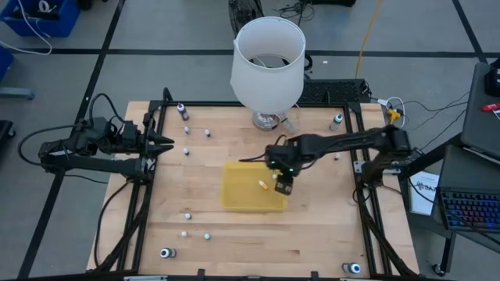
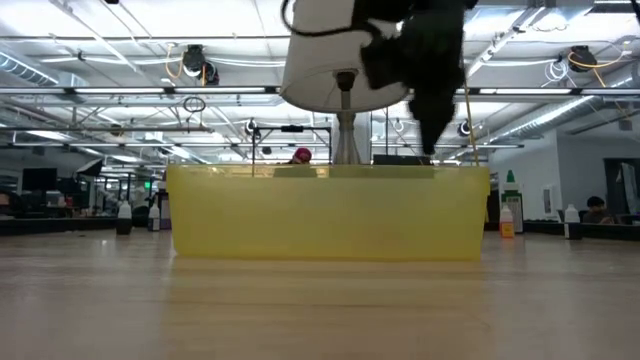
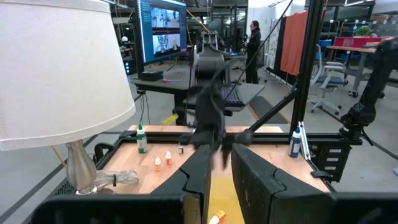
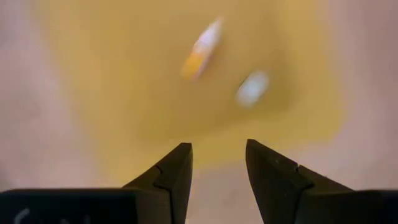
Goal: Pick & Place food coloring
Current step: Put the blue food coloring bottle into the yellow bin
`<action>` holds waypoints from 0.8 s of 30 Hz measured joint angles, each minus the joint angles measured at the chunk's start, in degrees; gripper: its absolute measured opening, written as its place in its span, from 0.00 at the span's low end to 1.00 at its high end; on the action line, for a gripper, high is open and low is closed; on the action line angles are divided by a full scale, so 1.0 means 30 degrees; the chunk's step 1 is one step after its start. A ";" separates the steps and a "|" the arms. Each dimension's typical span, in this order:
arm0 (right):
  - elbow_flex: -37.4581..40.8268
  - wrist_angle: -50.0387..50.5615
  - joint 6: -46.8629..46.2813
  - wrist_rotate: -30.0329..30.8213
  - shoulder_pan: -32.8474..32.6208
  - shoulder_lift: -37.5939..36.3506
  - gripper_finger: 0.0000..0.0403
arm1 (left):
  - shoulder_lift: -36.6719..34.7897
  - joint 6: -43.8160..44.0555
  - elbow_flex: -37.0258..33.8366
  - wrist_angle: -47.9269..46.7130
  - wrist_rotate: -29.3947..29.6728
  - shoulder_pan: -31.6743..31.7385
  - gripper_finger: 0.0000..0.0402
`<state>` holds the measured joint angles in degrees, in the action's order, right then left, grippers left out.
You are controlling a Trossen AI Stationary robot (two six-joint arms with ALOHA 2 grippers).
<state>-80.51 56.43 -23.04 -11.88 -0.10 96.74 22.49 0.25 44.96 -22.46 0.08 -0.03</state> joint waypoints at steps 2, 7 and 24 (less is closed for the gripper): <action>0.0642 -0.0317 -0.1102 -0.2665 -0.0134 -0.1187 0.35 | 0.0004 -0.0006 0.0002 0.0000 0.0001 0.0000 0.17; 0.3064 -0.2747 -0.5653 -0.5397 -0.0867 -0.4071 0.36 | 0.0004 0.0000 0.0000 -0.0004 0.0004 0.0000 0.17; 0.3460 -0.2041 -3.2820 -0.2860 -1.5828 -0.5812 0.28 | -0.0004 0.0000 0.0004 -0.0007 0.0004 0.0000 0.17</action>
<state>-70.13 50.30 -121.50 -20.46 -47.58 79.31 22.48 0.25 44.97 -22.48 0.09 -0.03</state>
